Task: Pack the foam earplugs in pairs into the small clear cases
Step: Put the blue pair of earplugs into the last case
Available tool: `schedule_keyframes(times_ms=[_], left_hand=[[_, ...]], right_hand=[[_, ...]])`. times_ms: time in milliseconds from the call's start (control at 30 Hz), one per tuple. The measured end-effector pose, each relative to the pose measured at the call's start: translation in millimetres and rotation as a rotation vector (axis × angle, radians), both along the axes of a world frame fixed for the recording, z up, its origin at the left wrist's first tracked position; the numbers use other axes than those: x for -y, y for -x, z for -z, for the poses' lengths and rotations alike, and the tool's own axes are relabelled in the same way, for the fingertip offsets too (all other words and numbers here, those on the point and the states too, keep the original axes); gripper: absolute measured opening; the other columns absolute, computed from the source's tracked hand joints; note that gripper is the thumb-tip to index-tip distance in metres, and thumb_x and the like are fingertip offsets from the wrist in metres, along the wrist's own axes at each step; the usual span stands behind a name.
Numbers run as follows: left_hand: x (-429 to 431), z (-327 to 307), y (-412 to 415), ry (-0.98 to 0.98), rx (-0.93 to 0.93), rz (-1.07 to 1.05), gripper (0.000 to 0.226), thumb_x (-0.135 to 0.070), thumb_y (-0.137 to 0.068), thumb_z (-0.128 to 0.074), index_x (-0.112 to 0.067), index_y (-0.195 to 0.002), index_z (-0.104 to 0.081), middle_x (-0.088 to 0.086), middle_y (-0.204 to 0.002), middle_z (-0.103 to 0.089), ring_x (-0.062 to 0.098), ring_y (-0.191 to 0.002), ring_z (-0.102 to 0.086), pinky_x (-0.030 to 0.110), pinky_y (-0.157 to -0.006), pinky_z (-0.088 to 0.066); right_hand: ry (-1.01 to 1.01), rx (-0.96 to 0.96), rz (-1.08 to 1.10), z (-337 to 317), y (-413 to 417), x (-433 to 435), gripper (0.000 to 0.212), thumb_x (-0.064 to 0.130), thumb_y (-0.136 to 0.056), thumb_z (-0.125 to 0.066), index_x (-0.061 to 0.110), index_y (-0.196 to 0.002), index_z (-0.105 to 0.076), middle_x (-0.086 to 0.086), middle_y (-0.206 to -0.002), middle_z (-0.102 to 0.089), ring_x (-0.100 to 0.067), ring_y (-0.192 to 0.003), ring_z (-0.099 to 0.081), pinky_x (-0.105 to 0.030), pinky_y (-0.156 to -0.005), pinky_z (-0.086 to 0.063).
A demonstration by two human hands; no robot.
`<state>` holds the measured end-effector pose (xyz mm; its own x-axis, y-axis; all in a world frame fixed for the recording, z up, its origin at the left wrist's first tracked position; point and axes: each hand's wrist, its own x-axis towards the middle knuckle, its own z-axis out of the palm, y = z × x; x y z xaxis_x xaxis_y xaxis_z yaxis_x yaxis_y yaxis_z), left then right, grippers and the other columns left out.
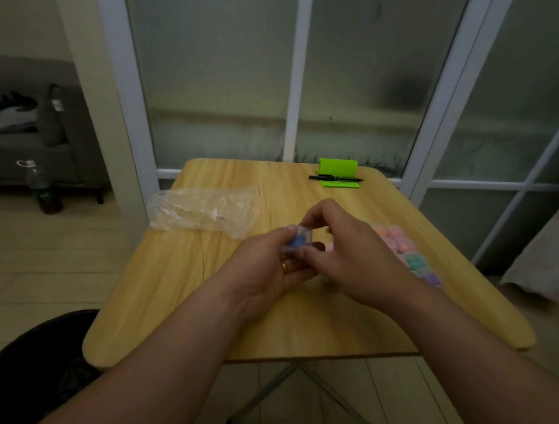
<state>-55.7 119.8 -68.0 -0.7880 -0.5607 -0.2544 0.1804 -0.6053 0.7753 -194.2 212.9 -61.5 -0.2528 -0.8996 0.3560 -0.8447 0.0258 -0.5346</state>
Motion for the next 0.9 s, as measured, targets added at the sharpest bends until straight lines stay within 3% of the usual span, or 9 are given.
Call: schedule_keyframes(times_ms=[67,133,267,367,467,900], left_hand=[[1,3,-1,0.066,0.027,0.017,0.034,-0.022,-0.111,-0.048,0.003,-0.131,-0.058,0.025,-0.114,-0.076,0.031,-0.104,-0.076,0.041,-0.085,-0.065],[4,6,0,0.104,0.036,-0.008,0.032,-0.022,-0.111,-0.048,0.003,-0.128,-0.06,0.024,-0.117,-0.075,0.032,-0.106,-0.076,0.041,-0.088,-0.064],[8,9,2,0.18,0.09,-0.108,0.03,-0.026,-0.107,-0.057,-0.004,-0.123,-0.071,0.022,-0.128,-0.068,0.027,-0.108,-0.065,0.035,-0.082,-0.061],[7,9,3,0.202,0.103,-0.126,0.032,-0.026,-0.106,-0.059,-0.002,-0.123,-0.071,0.018,-0.114,-0.067,0.024,-0.098,-0.059,0.029,-0.076,-0.058],[8,10,2,0.211,0.096,-0.114,0.033,-0.025,-0.106,-0.057,-0.001,-0.124,-0.071,0.012,-0.104,-0.064,0.02,-0.088,-0.057,0.026,-0.069,-0.057],[7,9,0,0.275,0.117,-0.098,0.031,-0.021,-0.106,-0.059,0.004,-0.119,-0.072,0.011,-0.095,-0.066,0.017,-0.079,-0.059,0.025,-0.067,-0.056]], right_hand=[[-0.016,-0.004,0.017,0,3,-2,0.038,0.035,-0.096,-0.076,0.032,-0.127,-0.054,0.016,-0.126,-0.062,0.001,-0.119,-0.056,-0.027,-0.097,-0.053],[-0.035,0.074,0.077,0,2,-2,0.043,0.043,-0.097,-0.072,0.031,-0.134,-0.054,0.016,-0.126,-0.062,0.0,-0.118,-0.057,-0.025,-0.095,-0.052],[-0.099,0.253,0.232,-6,-2,2,0.035,0.06,-0.098,-0.061,0.027,-0.108,-0.068,0.009,-0.097,-0.071,-0.009,-0.091,-0.067,-0.039,-0.08,-0.059],[-0.184,0.457,0.2,-8,-8,2,0.038,0.058,-0.101,-0.058,0.023,-0.104,-0.073,0.006,-0.094,-0.074,-0.011,-0.086,-0.069,-0.032,-0.07,-0.052],[-0.171,0.576,0.184,-8,-8,1,0.039,0.055,-0.101,-0.06,0.019,-0.103,-0.076,0.002,-0.093,-0.077,-0.011,-0.081,-0.069,-0.032,-0.074,-0.05],[-0.164,0.582,0.155,-5,-11,-1,0.039,0.05,-0.103,-0.06,0.016,-0.098,-0.076,0.001,-0.085,-0.072,-0.01,-0.074,-0.062,-0.034,-0.074,-0.05]])
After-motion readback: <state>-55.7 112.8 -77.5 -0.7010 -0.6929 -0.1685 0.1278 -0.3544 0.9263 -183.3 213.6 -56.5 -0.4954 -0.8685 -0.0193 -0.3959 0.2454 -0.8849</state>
